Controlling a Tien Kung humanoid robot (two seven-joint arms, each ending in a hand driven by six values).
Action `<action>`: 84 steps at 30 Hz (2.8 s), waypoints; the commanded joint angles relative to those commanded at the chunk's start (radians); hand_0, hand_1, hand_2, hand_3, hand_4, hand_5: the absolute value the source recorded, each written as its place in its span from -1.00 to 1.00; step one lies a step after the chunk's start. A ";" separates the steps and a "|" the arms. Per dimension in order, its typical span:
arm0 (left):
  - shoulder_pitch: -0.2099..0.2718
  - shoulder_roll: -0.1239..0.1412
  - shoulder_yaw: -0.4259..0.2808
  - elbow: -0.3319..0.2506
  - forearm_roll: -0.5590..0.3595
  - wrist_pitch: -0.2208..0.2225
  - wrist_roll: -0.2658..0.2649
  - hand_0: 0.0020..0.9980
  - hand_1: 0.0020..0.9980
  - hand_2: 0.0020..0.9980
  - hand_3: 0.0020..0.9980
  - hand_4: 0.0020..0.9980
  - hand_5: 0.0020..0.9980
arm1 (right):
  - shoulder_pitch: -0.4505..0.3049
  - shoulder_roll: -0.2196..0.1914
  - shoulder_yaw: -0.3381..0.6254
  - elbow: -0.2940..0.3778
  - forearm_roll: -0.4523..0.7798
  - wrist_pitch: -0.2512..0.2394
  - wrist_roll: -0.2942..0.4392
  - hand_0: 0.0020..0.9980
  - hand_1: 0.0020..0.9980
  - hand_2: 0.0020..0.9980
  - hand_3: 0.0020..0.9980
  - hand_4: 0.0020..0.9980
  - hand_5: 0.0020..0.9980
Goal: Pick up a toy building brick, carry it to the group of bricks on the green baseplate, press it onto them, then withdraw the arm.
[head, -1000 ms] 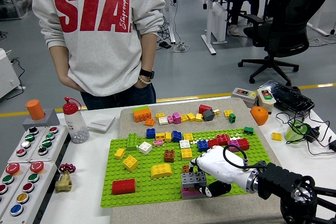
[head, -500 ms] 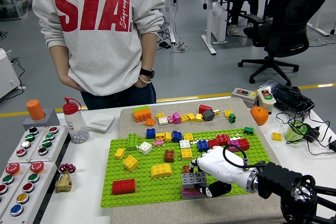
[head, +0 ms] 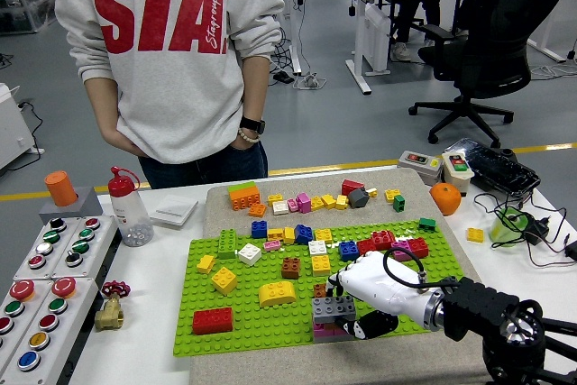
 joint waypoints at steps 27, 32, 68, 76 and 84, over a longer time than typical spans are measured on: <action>-0.003 -0.001 0.003 0.000 -0.005 0.002 -0.001 0.26 0.18 0.22 -0.20 -0.40 0.87 | 0.006 -0.007 0.006 0.006 0.007 0.011 0.002 0.33 0.34 0.41 0.64 0.39 -0.25; -0.002 -0.001 0.003 0.000 -0.005 0.001 -0.001 0.26 0.18 0.21 -0.20 -0.40 0.87 | 0.003 -0.009 0.010 0.012 0.018 0.017 0.005 0.52 0.51 0.64 0.77 0.43 -0.22; 0.013 -0.007 -0.002 -0.002 0.004 -0.001 0.003 0.26 0.18 0.22 -0.20 -0.39 0.87 | -0.071 -0.107 -0.028 0.145 -0.048 -0.284 0.112 0.24 0.29 0.26 0.20 -0.10 -0.48; 0.014 -0.007 -0.002 -0.001 0.004 -0.002 0.003 0.26 0.18 0.21 -0.20 -0.40 0.87 | -0.068 -0.096 -0.041 0.131 -0.060 -0.251 0.120 0.24 0.30 0.27 0.22 -0.08 -0.49; 0.011 -0.007 0.001 -0.001 0.003 -0.003 0.003 0.26 0.19 0.22 -0.20 -0.40 0.87 | -0.061 -0.081 -0.049 0.103 -0.056 -0.235 0.120 0.25 0.30 0.27 0.23 -0.07 -0.48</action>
